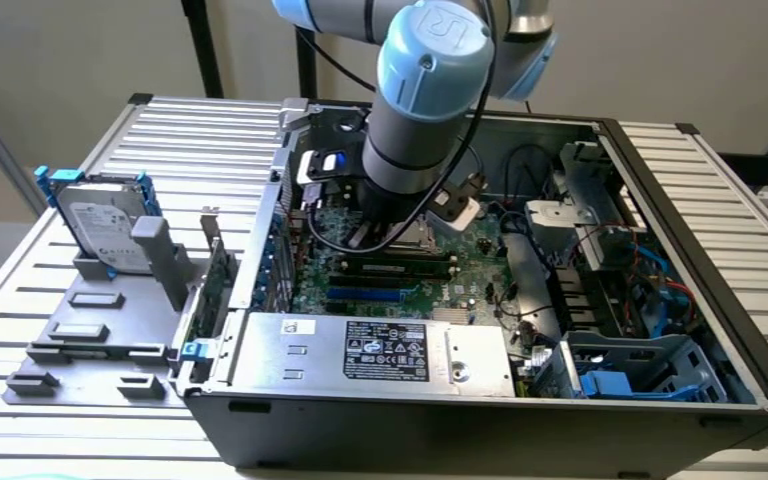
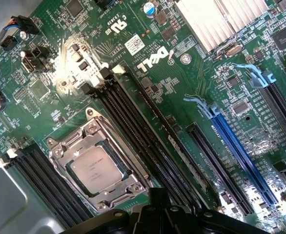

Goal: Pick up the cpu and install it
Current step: 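Install the second cpu locking lever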

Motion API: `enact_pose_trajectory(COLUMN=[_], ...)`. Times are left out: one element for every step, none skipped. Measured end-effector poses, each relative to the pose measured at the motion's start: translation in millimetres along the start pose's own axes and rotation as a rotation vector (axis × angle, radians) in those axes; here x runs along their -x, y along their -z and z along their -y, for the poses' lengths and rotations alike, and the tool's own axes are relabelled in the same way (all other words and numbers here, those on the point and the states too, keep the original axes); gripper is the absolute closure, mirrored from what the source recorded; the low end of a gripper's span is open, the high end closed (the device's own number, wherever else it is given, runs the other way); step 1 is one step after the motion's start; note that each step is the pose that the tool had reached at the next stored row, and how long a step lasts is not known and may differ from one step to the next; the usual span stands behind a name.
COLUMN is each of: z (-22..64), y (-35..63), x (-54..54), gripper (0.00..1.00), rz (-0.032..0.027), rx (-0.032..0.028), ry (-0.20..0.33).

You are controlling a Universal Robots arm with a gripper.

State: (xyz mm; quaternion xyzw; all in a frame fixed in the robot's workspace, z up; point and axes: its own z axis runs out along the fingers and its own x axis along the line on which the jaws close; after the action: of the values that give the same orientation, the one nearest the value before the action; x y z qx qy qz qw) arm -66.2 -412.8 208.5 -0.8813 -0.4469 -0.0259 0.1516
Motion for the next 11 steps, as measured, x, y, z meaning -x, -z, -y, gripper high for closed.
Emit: enact_pose_trajectory(z=[0.4, 0.8, 1.2, 1.7, 2.0, 2.3, 2.5, 2.7, 2.9, 3.2, 3.3], y=[-0.2, -0.3, -0.4, -0.6, -0.8, -0.9, -0.9, -1.0, -1.1, -1.0, -0.8], x=[-0.3, -0.5, -0.7, -1.0, -1.2, -1.3, -1.6, -1.9, -2.1, -2.4, -2.6], gripper=[0.89, 0.89, 0.89, 0.89, 0.89, 0.89, 0.89, 0.89, 0.89, 0.89, 0.89], rz=[0.0012, 0.0019, 0.0029, 0.0042, 0.0053, 0.0063, 0.0075, 0.0085, 0.0094, 0.0105, 0.0113], rx=[0.0009, 0.0015, 0.0022, 0.0032, 0.0041, 0.0048, 0.0056, 0.0064, 0.0071, 0.0080, 0.0085], ry=[0.000, 0.000, 0.000, 0.000, -0.001, -0.001, -0.001, -0.001, -0.001, -0.001, -0.001])
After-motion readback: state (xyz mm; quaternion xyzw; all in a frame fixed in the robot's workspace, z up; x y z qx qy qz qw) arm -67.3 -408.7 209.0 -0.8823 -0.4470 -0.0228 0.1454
